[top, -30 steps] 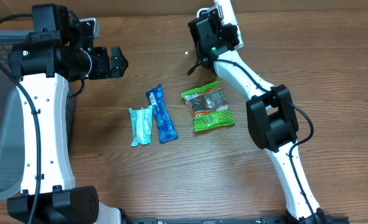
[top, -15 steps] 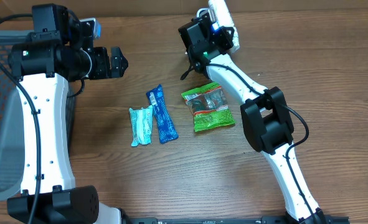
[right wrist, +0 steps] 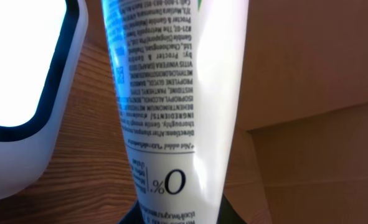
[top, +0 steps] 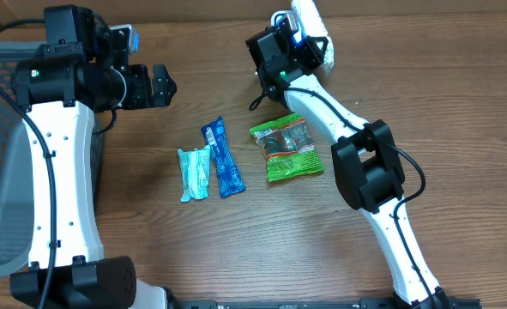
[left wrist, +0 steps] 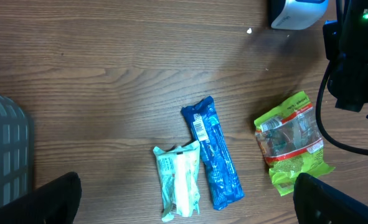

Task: Scan the item barcode
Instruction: 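Hold the tube's barcode side in front of the scanner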

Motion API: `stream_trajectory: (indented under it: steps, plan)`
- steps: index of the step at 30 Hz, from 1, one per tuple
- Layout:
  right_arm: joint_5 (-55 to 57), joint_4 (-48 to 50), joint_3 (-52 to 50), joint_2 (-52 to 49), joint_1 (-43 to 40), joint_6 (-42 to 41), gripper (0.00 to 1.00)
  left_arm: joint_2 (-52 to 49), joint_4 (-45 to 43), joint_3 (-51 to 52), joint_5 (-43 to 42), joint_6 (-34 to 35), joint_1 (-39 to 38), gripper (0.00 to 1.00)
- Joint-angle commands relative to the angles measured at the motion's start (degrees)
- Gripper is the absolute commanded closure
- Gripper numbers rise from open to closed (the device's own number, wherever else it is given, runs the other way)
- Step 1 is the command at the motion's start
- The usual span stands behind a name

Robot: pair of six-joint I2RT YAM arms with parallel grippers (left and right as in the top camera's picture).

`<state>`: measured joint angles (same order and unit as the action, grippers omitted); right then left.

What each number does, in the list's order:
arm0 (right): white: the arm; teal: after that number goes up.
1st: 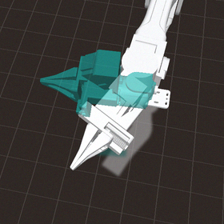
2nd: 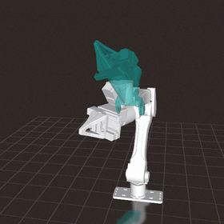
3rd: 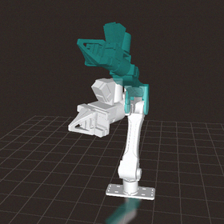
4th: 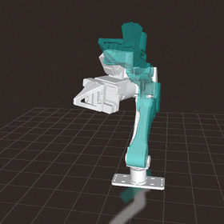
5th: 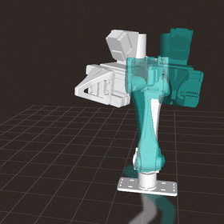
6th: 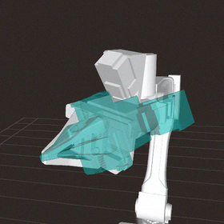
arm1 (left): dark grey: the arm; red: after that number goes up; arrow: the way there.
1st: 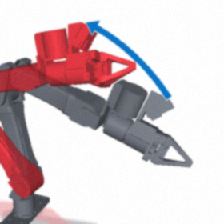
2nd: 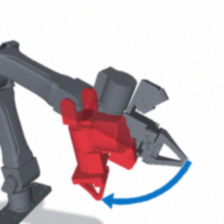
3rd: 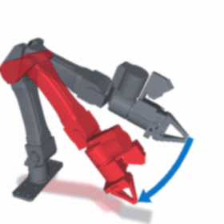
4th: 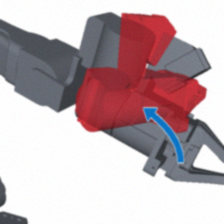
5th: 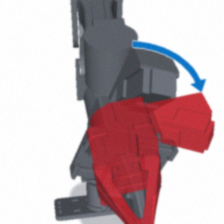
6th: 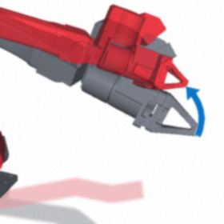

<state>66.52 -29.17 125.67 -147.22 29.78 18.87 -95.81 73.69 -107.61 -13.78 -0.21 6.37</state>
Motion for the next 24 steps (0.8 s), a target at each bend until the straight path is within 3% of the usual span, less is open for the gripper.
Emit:
stream_trajectory:
  steps: [1, 15, 24]
  plan:
    - [1.7, 0.9, 1.0, 0.8, 0.5, -0.4, 0.96, -0.4, -0.2, -0.2, -0.7, -1.1, 0.0, 0.00]
    - [-1.4, -0.2, 1.0, 0.9, 3.9, -0.4, 0.96, -0.4, -0.2, -0.2, -0.7, -1.1, 0.0, 0.00]
    - [-26.2, -16.4, 1.2, 12.8, 6.9, -10.0, 0.96, -0.4, -0.2, -0.2, -0.7, -1.1, 0.0, 0.00]
